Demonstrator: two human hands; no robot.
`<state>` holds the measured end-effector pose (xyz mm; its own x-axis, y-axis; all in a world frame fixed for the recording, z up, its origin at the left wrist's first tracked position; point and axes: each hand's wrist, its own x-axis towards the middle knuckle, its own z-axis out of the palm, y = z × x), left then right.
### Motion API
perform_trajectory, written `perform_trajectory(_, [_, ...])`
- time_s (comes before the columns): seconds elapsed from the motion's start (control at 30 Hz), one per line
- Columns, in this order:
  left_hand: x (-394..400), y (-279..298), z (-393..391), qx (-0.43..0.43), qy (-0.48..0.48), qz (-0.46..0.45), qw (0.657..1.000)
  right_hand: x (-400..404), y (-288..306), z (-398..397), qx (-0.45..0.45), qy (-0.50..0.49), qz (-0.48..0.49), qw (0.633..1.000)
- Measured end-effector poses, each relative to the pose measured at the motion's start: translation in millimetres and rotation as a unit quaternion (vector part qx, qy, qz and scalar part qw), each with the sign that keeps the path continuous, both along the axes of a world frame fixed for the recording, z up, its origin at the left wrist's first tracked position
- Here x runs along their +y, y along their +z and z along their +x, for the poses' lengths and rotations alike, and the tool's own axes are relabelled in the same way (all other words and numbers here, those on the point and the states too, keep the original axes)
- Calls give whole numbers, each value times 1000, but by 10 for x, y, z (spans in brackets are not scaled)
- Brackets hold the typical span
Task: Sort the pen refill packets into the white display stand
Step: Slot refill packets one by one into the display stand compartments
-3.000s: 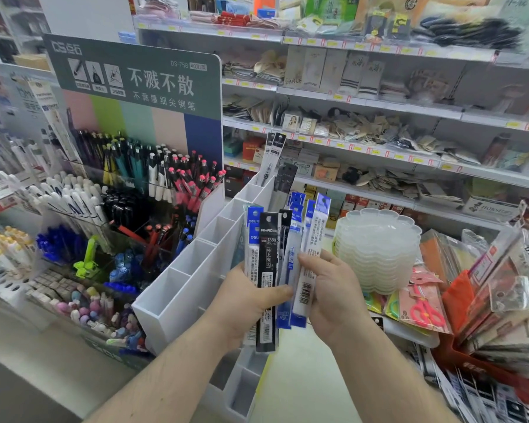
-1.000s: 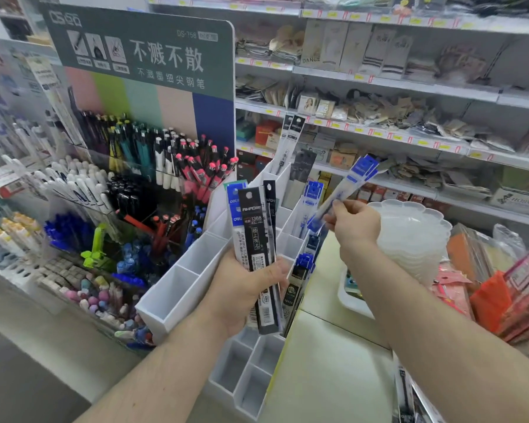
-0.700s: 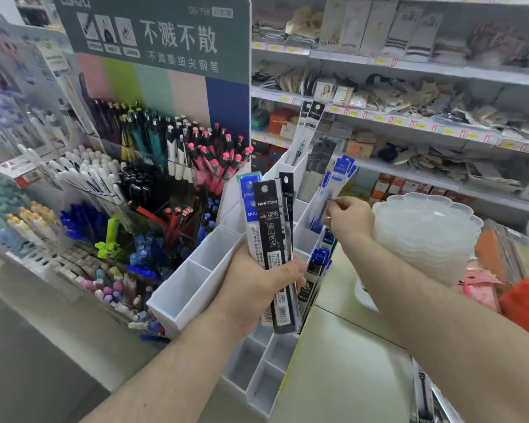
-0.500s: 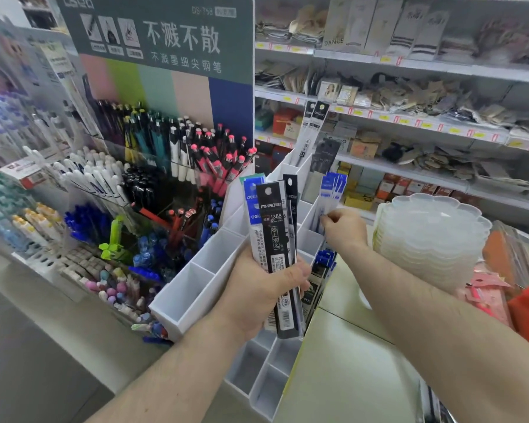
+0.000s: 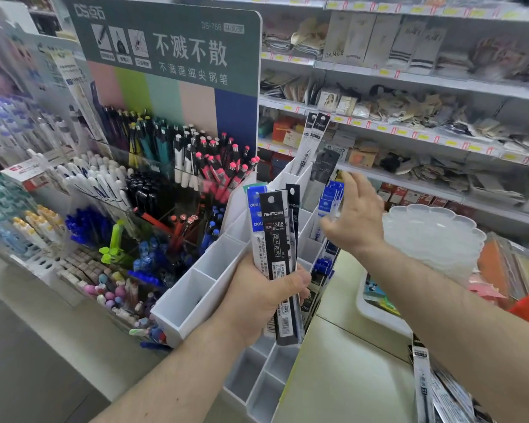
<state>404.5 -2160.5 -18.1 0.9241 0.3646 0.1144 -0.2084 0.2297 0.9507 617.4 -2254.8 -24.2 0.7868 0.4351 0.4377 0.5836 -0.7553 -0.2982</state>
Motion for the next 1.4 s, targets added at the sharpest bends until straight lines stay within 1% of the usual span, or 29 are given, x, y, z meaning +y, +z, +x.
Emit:
perform_trajectory(0.07, [1,-4,-1,2,-1,-5,1000,29,36,-11,11,34,-88,995])
perform_trajectory(0.13, [-2,-10,-4,4,0,-6,1000,47,8,-20,27,43,-172,984])
perform_trajectory(0.17, [-5,-9,-5,5,0,-5,1000,42,-7,-21,30,40,-180,982])
perform_trajectory(0.27, [0,2,1,6,1,-6,1000,15,16,-7,52,21,-131,990])
perform_trajectory(0.33, [2,5,-4,8,2,0,1000,5,49,9,74,33,-154,985])
perform_trajectory(0.37, [0,8,-8,10,2,0,1000,-2,61,20,72,32,-156,985])
perform_trajectory(0.43, [-1,10,-10,13,2,-4,1000,-10,101,62,57,14,-128,990])
perform_trajectory(0.47, [-2,13,-7,14,2,-5,1000,-10,129,89,65,9,-124,990])
perform_trajectory(0.57, [-4,15,-9,20,4,-4,1000,-7,218,140,118,32,-200,972])
perform_trajectory(0.6, [-7,18,-9,22,6,-6,1000,-12,245,136,126,34,-206,970])
perform_trajectory(0.63, [-11,27,-15,22,7,-9,1000,-19,273,115,127,29,-187,974])
perform_trajectory(0.67, [-13,32,-17,23,10,-12,1000,-30,310,68,123,20,-149,981])
perform_trajectory(0.73, [-20,33,-24,24,17,-12,999,-58,404,-131,112,12,-23,993])
perform_trajectory(0.77, [-24,35,-25,26,18,-13,999,-81,461,-279,115,19,56,992])
perform_trajectory(0.8, [-29,33,-23,27,19,-15,999,-113,517,-451,130,33,127,983])
perform_trajectory(0.83, [-31,35,-22,27,19,-17,999,-147,562,-638,164,56,181,968])
perform_trajectory(0.9, [-41,52,-21,21,10,-16,1000,-206,599,-1020,245,113,267,925])
perform_trajectory(0.93, [-43,57,-14,18,7,-11,1000,-226,605,-1202,266,129,304,906])
perform_trajectory(0.97, [-48,70,-10,14,5,-4,1000,-236,612,-1366,269,134,332,894])
perform_trajectory(1.0, [-56,77,-3,9,5,2,1000,-241,599,-1498,263,128,340,894])
perform_trajectory(1.03, [-65,90,-1,3,1,7,1000,-233,572,-1592,253,116,323,904])
perform_trajectory(1.1, [-76,103,2,-8,-21,18,1000,-185,539,-1685,244,84,256,932])
perform_trajectory(1.13, [-74,91,0,-12,-36,14,999,-165,523,-1686,253,76,241,934])
perform_trajectory(1.17, [-65,74,-7,-14,-48,2,999,-152,515,-1670,271,75,251,926])
perform_trajectory(1.27, [-18,29,-30,-6,-65,-57,996,-177,508,-1598,332,103,322,881])
perform_trajectory(1.33, [2,20,-39,0,-71,-89,993,-233,524,-1606,354,112,346,862])
perform_trajectory(1.4, [17,2,-35,7,-70,-89,994,-279,514,-1621,367,112,372,845])
